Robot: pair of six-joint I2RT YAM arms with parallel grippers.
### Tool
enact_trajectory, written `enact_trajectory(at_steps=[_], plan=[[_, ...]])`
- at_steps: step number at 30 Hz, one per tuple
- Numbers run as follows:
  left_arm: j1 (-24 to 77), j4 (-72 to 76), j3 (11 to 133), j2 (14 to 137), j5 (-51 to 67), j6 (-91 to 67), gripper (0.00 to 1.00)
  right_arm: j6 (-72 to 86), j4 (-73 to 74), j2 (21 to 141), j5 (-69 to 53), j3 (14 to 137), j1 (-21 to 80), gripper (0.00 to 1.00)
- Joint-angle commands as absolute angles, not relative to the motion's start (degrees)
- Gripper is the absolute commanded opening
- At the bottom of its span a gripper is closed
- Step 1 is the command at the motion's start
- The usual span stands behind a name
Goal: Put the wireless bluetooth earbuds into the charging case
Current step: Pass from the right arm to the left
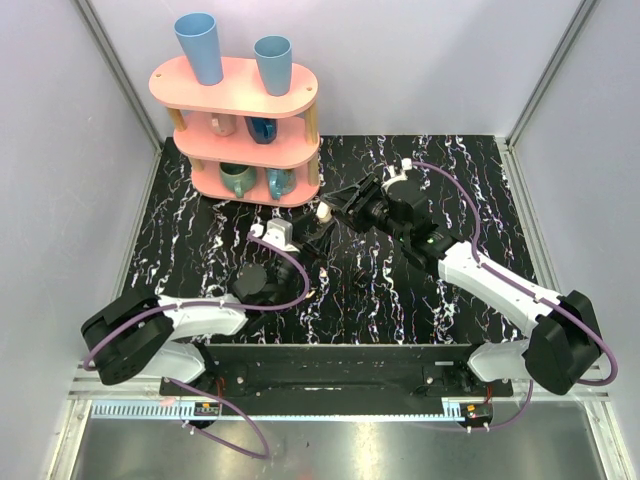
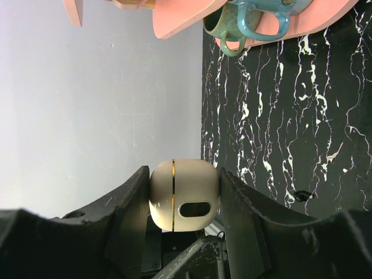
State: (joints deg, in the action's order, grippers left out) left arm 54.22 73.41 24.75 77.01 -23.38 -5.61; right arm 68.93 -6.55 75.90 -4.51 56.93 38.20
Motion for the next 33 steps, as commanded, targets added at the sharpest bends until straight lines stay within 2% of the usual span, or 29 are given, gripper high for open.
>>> enact_trajectory(at_steps=[1, 13, 20, 27, 33], plan=[[53.9, 95.4, 27.3, 77.6, -24.3, -6.5, 0.61, 69.7, -10.2, 74.1, -6.2, 56.9, 38.6, 0.36], [53.4, 95.4, 28.6, 78.0, -25.4, -7.0, 0.59, 70.1, -10.8, 74.8, -6.2, 56.7, 38.8, 0.36], [53.3, 95.4, 28.7, 78.6, -25.5, -8.0, 0.54, 70.7, -11.8, 75.0, -6.3, 56.4, 38.9, 0.36], [53.3, 95.4, 28.0, 78.6, -25.6, -8.5, 0.59, 70.4, -12.3, 75.0, -5.8, 57.0, 38.9, 0.36], [53.3, 95.4, 27.9, 78.7, -27.1, -7.6, 0.54, 70.8, -13.3, 75.0, -6.0, 56.6, 38.9, 0.37]])
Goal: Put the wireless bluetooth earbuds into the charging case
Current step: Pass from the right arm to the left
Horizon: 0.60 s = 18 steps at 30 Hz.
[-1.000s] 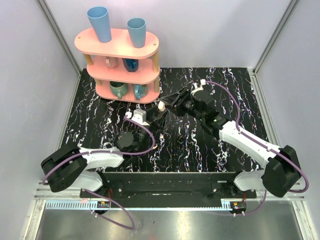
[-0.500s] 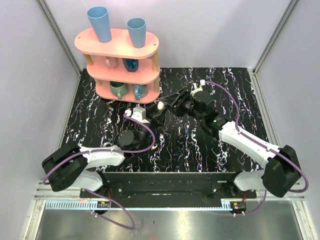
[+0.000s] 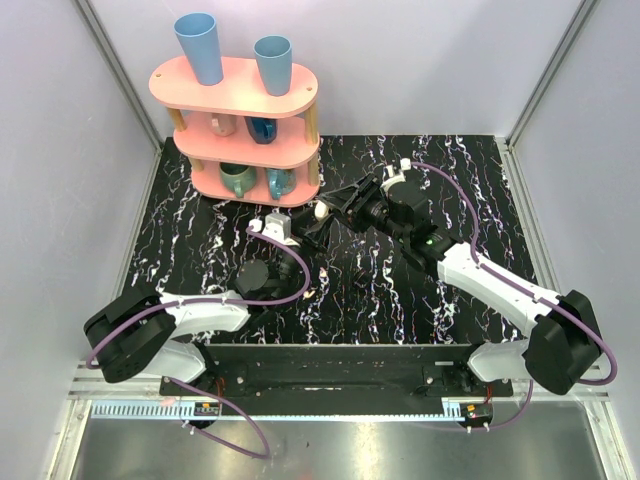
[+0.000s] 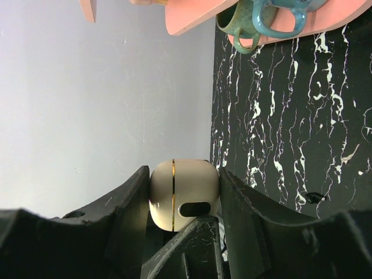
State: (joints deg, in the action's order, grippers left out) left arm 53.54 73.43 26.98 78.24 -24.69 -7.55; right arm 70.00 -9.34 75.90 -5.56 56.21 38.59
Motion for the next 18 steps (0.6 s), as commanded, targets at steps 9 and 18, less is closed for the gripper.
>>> enact_trajectory(at_steps=[9, 18], plan=[[53.3, 95.4, 28.1, 79.2, -27.7, -8.1, 0.47, 71.4, -13.7, 75.1, -6.8, 56.1, 39.0, 0.37], [53.2, 95.4, 29.1, 79.2, -27.6, -7.9, 0.49, 71.5, -13.6, 75.0, -6.8, 55.3, 39.2, 0.37]])
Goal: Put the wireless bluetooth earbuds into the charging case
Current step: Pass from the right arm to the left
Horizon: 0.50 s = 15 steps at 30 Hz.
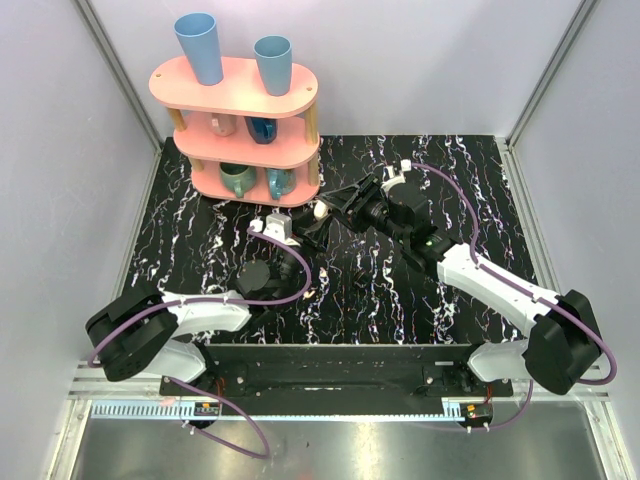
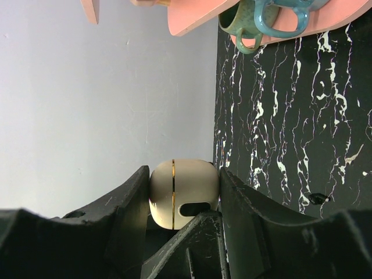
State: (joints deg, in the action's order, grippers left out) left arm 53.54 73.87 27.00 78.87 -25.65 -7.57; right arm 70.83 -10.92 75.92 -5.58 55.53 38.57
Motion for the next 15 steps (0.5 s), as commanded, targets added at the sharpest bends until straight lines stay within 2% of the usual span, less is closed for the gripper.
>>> enact_trajectory(at_steps=[1, 8, 15], plan=[[53.2, 95.4, 29.1, 79.1, -27.8, -7.9, 0.49, 71.5, -13.7, 75.0, -6.9, 55.3, 39.1, 0.37], [53.0, 95.4, 29.2, 79.0, -28.0, -8.4, 0.52, 71.5, -13.8, 75.0, -6.8, 55.0, 39.3, 0.36], [52.9, 95.4, 29.4, 79.3, -28.0, -9.6, 0.43, 71.4, -13.8, 74.9, -6.5, 54.9, 39.2, 0.36]])
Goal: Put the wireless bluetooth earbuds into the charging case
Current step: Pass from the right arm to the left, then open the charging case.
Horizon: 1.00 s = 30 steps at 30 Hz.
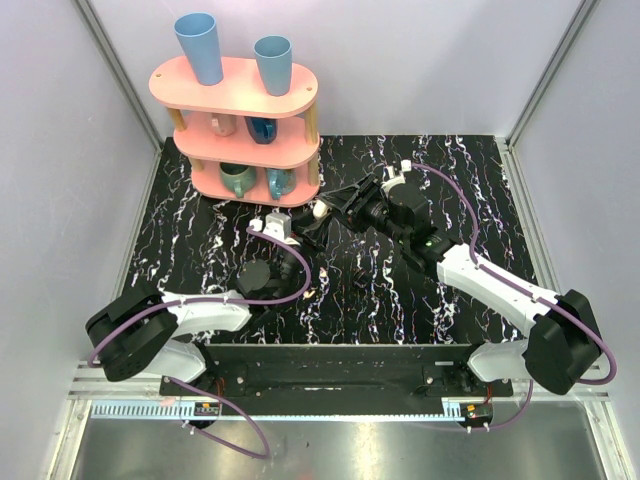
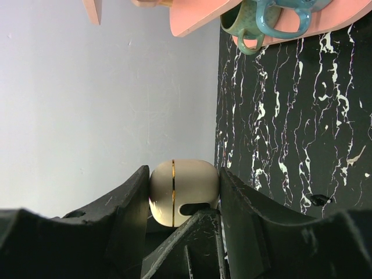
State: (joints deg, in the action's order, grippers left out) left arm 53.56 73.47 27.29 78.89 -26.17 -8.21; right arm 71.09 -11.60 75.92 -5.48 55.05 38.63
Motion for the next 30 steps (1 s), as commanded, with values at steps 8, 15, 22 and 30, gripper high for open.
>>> enact_trajectory(at_steps=[8, 15, 22, 30], plan=[[52.7, 95.4, 29.3, 78.7, -28.7, -9.1, 0.27, 70.5, -14.3, 74.4, -6.9, 53.4, 39.2, 0.45], [50.4, 94.9, 26.5, 76.2, -25.8, -10.6, 0.1, 67.2, -14.3, 72.4, -6.4, 50.5, 39.2, 0.57], [47.6, 90.4, 25.0, 73.0, -20.2, -12.7, 0.01, 63.4, -13.2, 71.2, -4.7, 51.2, 39.2, 0.69], [39.0, 73.1, 24.0, 62.9, -0.4, -17.0, 0.0, 44.5, -4.3, 68.1, -1.8, 56.1, 38.2, 0.76]])
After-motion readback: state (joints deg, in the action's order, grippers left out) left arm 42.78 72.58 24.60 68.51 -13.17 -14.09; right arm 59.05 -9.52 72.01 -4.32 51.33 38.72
